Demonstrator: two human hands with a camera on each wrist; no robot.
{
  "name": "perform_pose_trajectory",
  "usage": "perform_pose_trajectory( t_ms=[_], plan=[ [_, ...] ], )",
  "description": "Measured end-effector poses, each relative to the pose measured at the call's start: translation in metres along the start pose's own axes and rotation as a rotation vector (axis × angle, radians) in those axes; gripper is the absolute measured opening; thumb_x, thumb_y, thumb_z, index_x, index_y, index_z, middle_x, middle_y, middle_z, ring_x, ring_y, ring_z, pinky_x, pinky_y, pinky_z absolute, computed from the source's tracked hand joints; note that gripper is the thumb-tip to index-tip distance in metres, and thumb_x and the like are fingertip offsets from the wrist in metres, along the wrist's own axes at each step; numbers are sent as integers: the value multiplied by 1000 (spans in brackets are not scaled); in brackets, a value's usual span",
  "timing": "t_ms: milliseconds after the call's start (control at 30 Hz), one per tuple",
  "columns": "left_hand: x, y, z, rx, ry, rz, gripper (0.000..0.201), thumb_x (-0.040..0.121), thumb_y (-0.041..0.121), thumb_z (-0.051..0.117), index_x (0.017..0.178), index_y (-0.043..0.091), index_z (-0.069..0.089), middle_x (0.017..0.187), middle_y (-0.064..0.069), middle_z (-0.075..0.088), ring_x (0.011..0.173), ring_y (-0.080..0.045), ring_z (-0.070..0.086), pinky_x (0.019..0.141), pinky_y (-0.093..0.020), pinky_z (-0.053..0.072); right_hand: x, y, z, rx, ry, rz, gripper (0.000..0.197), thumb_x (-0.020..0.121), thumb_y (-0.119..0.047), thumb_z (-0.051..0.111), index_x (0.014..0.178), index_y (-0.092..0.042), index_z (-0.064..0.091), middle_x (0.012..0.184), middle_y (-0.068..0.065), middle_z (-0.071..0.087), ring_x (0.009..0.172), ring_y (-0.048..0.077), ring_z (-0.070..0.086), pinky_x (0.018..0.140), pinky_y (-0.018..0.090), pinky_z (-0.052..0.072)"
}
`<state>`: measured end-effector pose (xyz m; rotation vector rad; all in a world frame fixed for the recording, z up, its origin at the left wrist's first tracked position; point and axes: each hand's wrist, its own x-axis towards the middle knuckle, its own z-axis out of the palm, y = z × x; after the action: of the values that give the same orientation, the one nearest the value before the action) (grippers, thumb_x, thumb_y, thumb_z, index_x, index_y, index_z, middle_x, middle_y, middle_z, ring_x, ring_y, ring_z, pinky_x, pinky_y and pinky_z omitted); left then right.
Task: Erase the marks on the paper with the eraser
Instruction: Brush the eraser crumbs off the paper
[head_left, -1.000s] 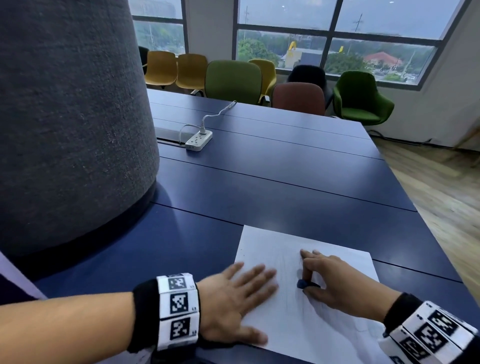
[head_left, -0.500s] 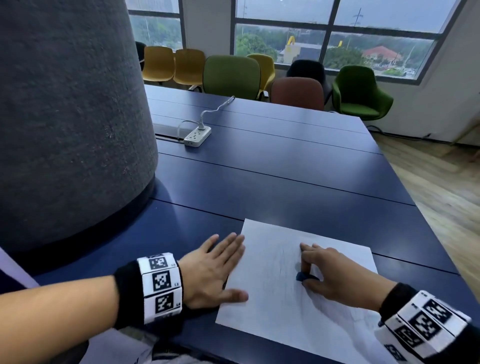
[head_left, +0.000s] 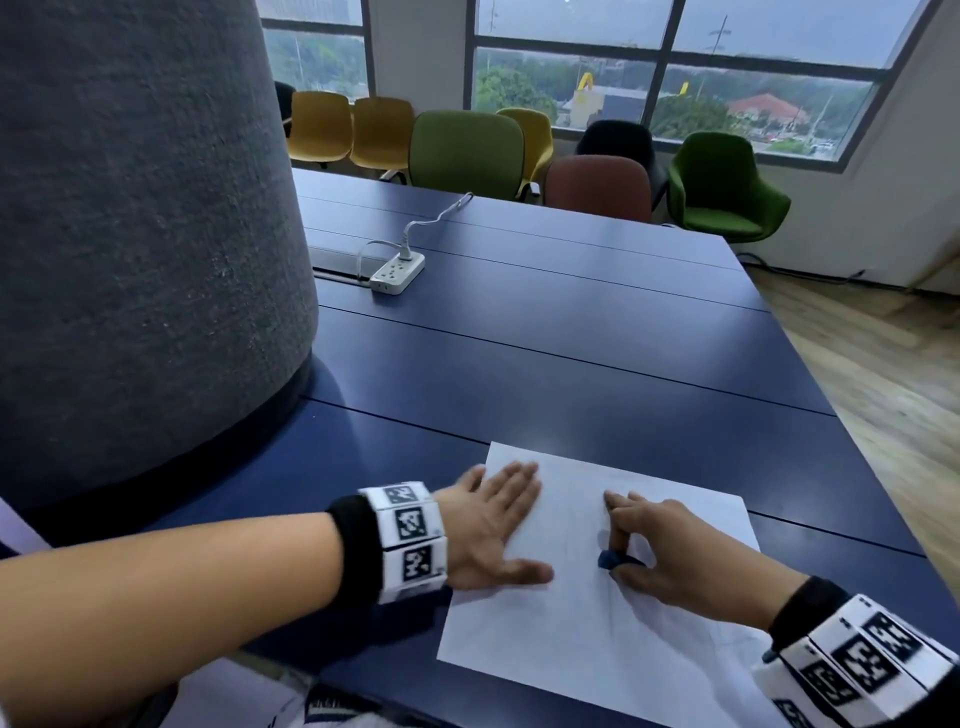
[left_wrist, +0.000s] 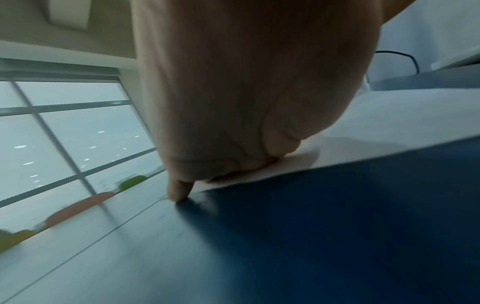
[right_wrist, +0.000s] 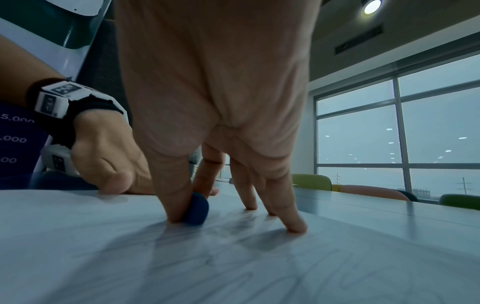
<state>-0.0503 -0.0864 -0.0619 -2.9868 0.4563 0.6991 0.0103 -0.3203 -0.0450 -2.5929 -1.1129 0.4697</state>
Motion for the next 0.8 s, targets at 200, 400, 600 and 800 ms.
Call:
perform_pose_trajectory(
  t_ms=[200, 400, 600, 800],
  plan=[
    [-13, -13, 1, 9, 45, -49, 98, 85, 77, 12, 151, 13, -21, 156, -6, -32, 141, -13, -30, 119, -40, -12, 0, 0, -1, -1, -10, -13, 14, 87, -28, 66, 81, -19, 58, 128, 0, 58, 123, 18, 50, 91, 21, 40],
    [-18, -14, -5, 5, -52, 0, 90, 93, 72, 20, 154, 15, -15, 158, -2, -27, 146, -15, -22, 120, -41, -7, -1, -4, -3, -5, -20, 1, 14, 87, -26, 66, 82, -16, 60, 125, 9, 60, 124, 24, 48, 98, 31, 43],
    [-10, -39, -45, -71, 19, 56, 103, 76, 63, 70, 155, 26, 15, 159, 2, 18, 139, -22, 27, 111, -41, 33, 2, -5, -7, 3, -29, 2, 25, 83, -27, 70, 67, -27, 51, 87, -14, 54, 90, 16, 53, 76, 22, 44],
    [-1, -36, -48, 25, -14, 35, 109, 65, 61, 80, 152, 30, 22, 156, 6, 19, 130, -23, 29, 99, -44, 44, 35, -20, -26, -94, 77, 52, 10, 84, -31, 68, 78, -25, 63, 86, -9, 69, 77, 13, 61, 71, 32, 53]
  ],
)
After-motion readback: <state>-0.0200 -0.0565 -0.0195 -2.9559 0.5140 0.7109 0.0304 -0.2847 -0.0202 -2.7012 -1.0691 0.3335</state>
